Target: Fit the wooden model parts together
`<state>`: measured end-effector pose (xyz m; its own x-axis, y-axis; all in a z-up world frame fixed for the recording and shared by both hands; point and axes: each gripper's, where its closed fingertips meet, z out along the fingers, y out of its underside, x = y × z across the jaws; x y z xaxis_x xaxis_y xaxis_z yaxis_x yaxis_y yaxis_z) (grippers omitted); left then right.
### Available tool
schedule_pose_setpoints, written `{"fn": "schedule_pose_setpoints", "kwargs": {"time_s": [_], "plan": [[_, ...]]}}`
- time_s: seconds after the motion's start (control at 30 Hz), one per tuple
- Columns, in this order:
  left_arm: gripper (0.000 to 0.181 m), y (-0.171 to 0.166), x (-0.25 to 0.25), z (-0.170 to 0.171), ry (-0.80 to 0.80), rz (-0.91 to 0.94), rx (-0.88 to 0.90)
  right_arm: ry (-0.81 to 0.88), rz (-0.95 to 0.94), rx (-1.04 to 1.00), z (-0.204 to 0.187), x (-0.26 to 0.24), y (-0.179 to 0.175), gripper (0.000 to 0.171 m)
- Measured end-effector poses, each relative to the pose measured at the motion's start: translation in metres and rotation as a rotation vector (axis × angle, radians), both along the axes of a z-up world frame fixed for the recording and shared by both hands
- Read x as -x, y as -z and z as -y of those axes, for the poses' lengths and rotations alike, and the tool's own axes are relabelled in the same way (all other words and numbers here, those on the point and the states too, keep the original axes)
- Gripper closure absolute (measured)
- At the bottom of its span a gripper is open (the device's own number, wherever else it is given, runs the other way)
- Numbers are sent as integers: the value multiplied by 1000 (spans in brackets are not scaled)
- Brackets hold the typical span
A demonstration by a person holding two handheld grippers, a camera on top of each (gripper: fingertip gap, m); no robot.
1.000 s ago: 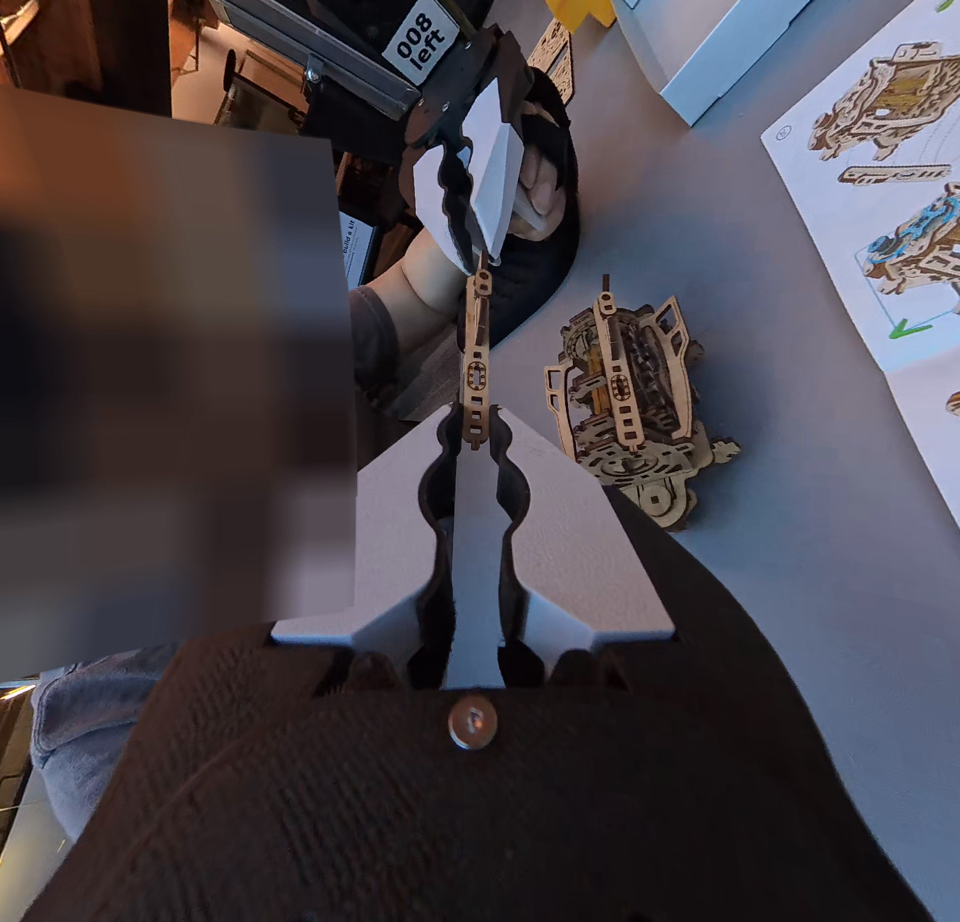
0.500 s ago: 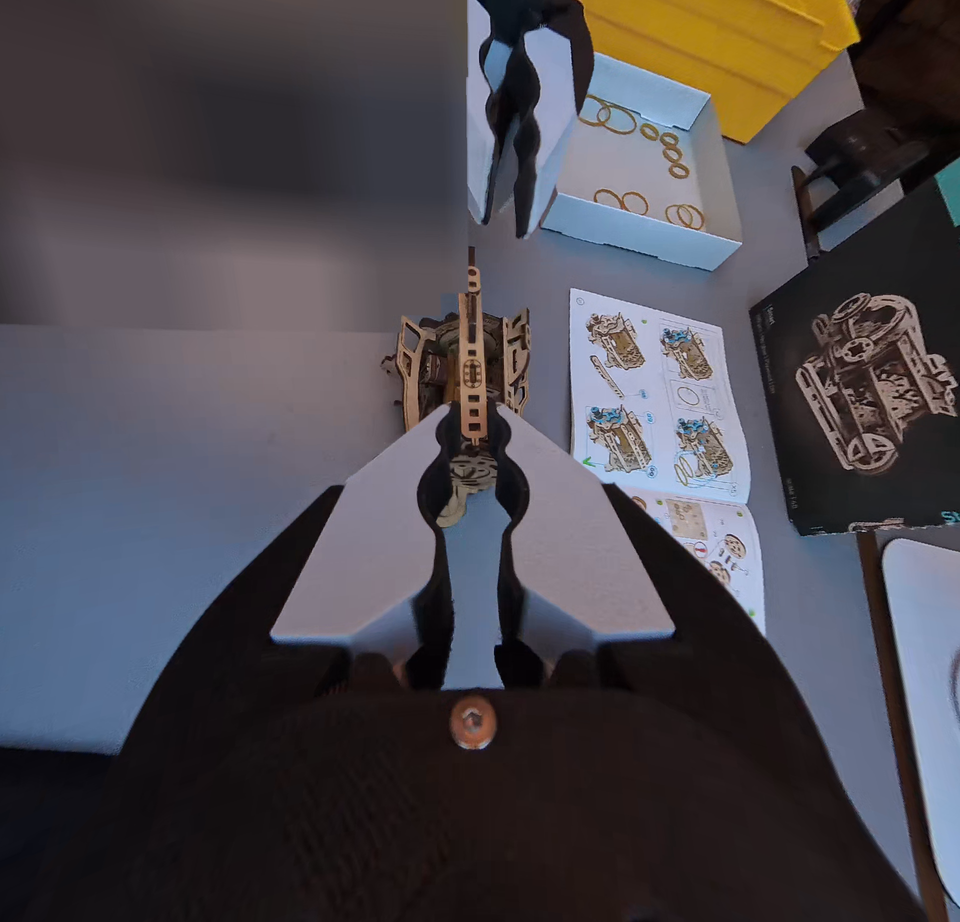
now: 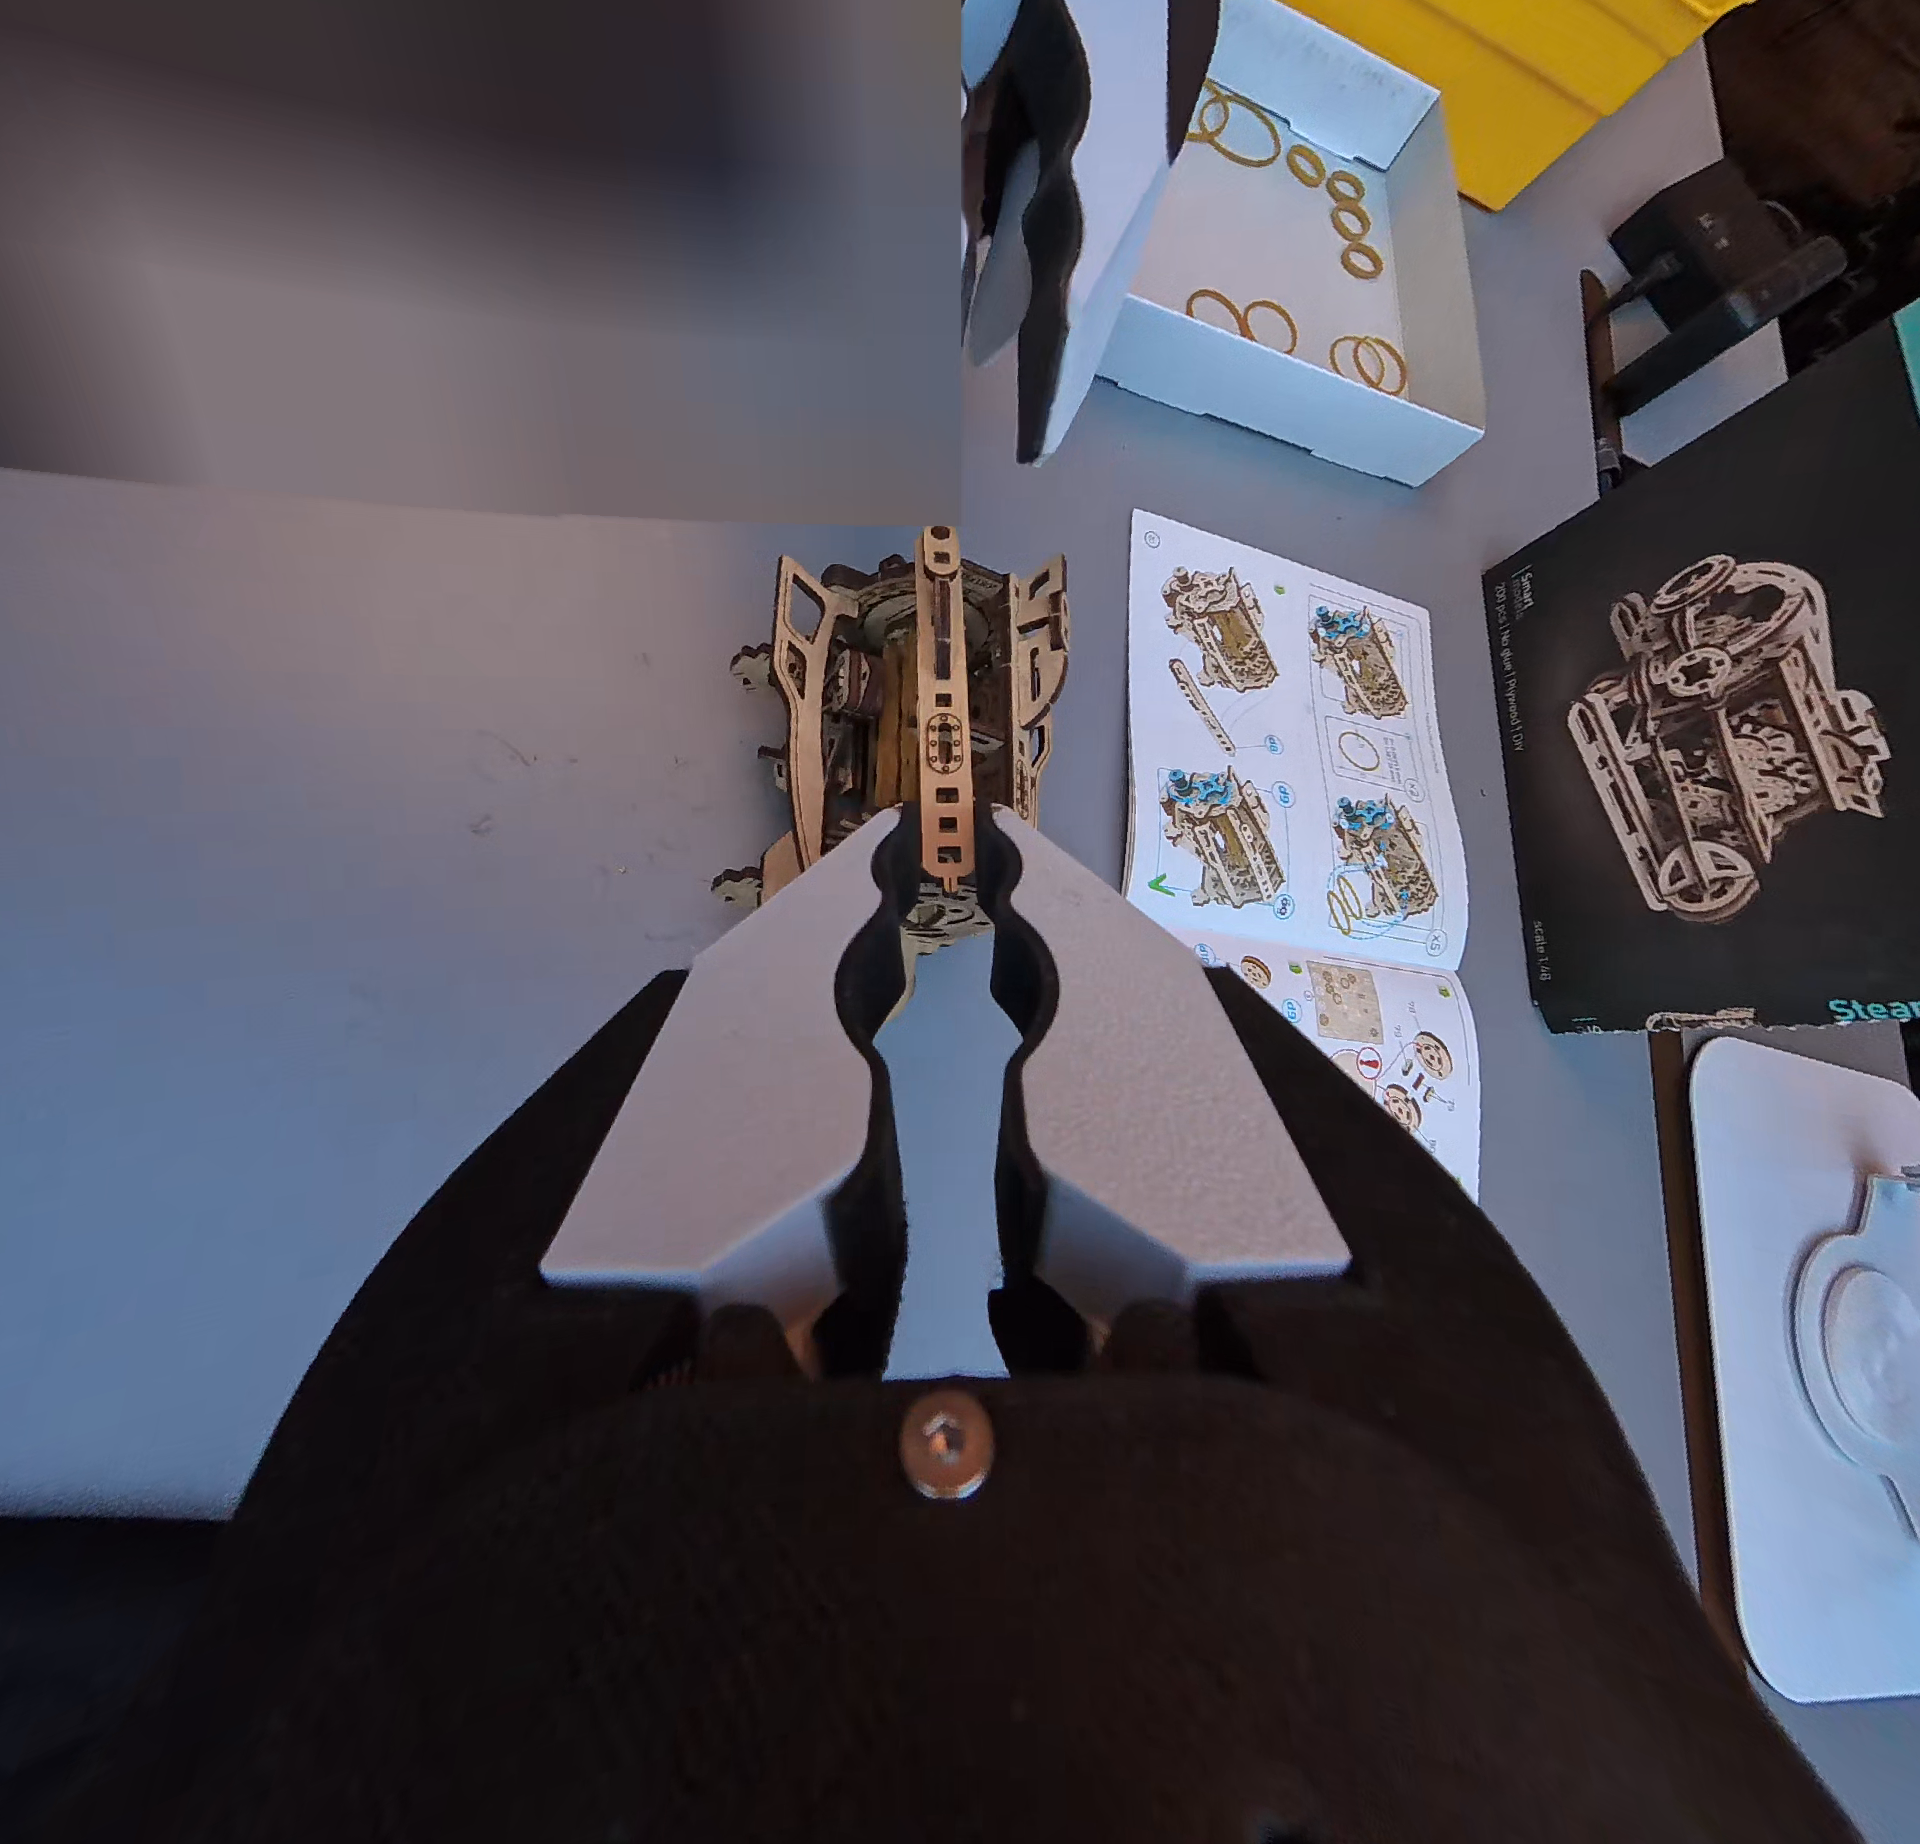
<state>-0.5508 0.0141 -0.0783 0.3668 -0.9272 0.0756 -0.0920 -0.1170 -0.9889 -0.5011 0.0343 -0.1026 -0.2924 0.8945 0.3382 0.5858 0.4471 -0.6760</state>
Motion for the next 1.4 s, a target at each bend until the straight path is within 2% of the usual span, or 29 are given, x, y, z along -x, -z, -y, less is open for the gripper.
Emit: {"fn": "schedule_pose_setpoints", "kwargs": {"time_s": [0.5, 0.77, 0.93, 1.4], "plan": [[164, 7, -4, 2, -3, -70, -60, 9, 30, -40, 0, -1, 4, 162], [164, 18, -8, 1, -44, -205, -179, 17, 32, -39, -1, -1, 4, 162], [171, 22, -10, 0, -66, -270, -253, 18, 34, -42, -1, -1, 4, 162], [173, 31, -9, -4, -72, -313, -250, 13, 21, -81, 0, -1, 6, 162]]}}
